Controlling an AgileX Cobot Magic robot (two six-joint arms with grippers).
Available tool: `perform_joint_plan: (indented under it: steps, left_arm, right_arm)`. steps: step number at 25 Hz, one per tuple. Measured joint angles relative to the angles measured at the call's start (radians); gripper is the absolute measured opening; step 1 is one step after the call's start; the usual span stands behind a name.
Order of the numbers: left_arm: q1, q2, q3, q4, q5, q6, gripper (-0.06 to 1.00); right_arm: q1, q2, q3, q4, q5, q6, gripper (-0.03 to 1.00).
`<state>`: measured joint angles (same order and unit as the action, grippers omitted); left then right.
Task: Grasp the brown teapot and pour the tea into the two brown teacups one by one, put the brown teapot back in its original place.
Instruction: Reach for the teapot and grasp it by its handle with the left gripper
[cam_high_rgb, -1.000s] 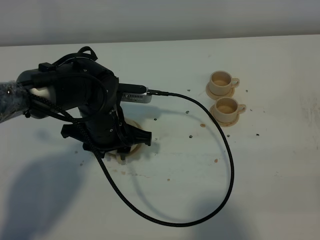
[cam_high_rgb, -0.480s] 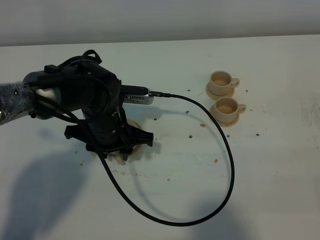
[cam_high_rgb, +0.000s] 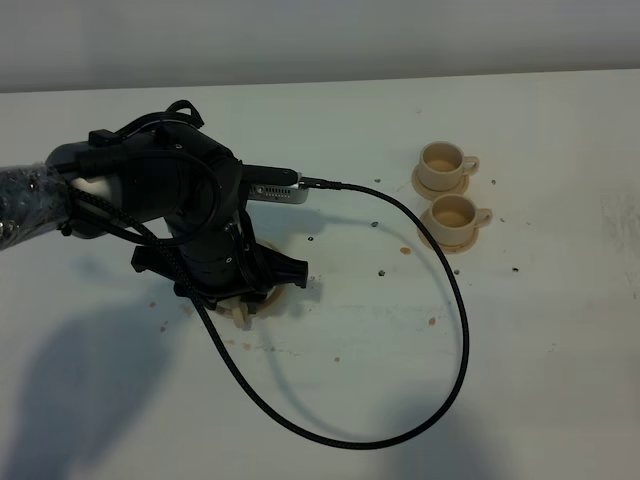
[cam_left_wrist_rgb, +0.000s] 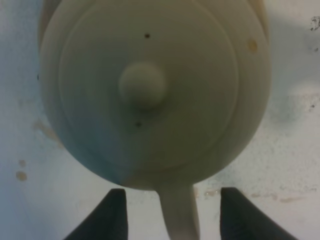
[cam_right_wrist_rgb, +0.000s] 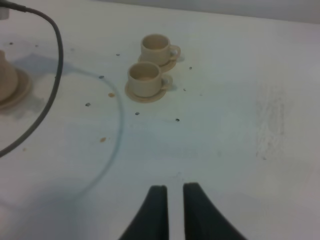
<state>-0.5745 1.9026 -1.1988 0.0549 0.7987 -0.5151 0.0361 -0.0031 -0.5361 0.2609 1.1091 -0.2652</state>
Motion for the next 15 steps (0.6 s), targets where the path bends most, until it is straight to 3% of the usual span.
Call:
perform_joint_plan:
  steps: [15]
  left_arm:
    - [0.007,0.011,0.0,0.001,-0.002,0.005,0.38]
  right_arm:
    - [0.0,0.0,0.0,0.0,0.0,0.0,0.09]
